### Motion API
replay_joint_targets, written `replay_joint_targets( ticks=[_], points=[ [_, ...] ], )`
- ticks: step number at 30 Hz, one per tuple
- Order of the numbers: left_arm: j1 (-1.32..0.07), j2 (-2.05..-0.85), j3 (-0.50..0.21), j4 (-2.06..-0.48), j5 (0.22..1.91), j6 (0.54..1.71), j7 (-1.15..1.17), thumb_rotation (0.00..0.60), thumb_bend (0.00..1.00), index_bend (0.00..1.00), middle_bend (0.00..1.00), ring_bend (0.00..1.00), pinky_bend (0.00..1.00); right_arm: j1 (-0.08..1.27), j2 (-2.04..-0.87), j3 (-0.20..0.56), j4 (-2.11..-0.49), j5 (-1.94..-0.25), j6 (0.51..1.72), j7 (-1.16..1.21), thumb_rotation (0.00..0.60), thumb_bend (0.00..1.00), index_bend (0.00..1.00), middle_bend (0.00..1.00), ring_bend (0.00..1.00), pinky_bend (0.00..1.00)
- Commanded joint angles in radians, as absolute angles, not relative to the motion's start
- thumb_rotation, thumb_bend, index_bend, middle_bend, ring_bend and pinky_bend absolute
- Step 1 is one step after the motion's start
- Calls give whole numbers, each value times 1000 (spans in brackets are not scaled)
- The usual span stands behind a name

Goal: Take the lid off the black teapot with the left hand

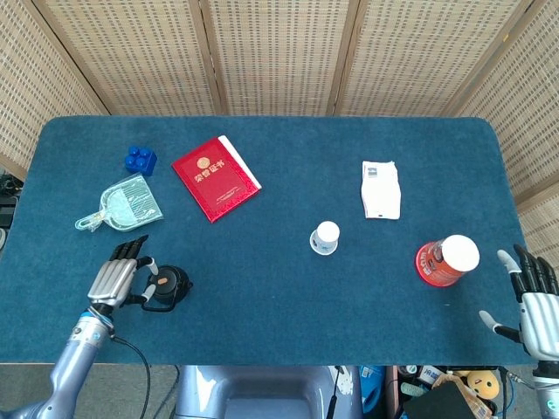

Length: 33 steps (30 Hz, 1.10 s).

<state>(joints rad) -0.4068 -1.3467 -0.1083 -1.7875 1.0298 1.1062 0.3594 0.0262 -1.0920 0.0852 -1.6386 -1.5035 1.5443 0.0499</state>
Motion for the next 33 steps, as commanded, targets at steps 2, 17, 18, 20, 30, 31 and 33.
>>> replay_joint_targets(
  ticks=[2,17,18,20,30,31,33],
  points=[
    [-414,-1369,-108,-1768,1010,1112,370,600,375,462,0,0,0,26,-1091,85,-1639,-1504,1544,54,600,0,0,0,0,0],
    [-432,-1412,-94,-1741,1005,1117,376,600,375,470,0,0,0,28,-1088,84,-1636,-1500,1537,67,600,0,0,0,0,0],
    [-433,-1414,-95,-1740,1003,1116,377,600,375,470,0,0,0,29,-1088,84,-1636,-1500,1537,66,600,0,0,0,0,0],
    [-436,-1417,-95,-1737,997,1115,378,600,375,472,0,0,0,29,-1088,84,-1636,-1500,1536,67,600,0,0,0,0,0],
    [-451,-1423,-95,-1737,973,1105,389,600,375,496,0,0,0,30,-1088,84,-1636,-1497,1532,71,600,0,0,0,0,0],
    [-451,-1424,-95,-1736,973,1106,388,600,375,514,0,0,0,30,-1088,84,-1636,-1496,1532,71,600,0,0,0,0,0],
    [-453,-1426,-93,-1734,970,1105,389,600,374,551,0,0,0,31,-1087,84,-1636,-1496,1531,73,600,0,0,0,0,0]
  ],
)
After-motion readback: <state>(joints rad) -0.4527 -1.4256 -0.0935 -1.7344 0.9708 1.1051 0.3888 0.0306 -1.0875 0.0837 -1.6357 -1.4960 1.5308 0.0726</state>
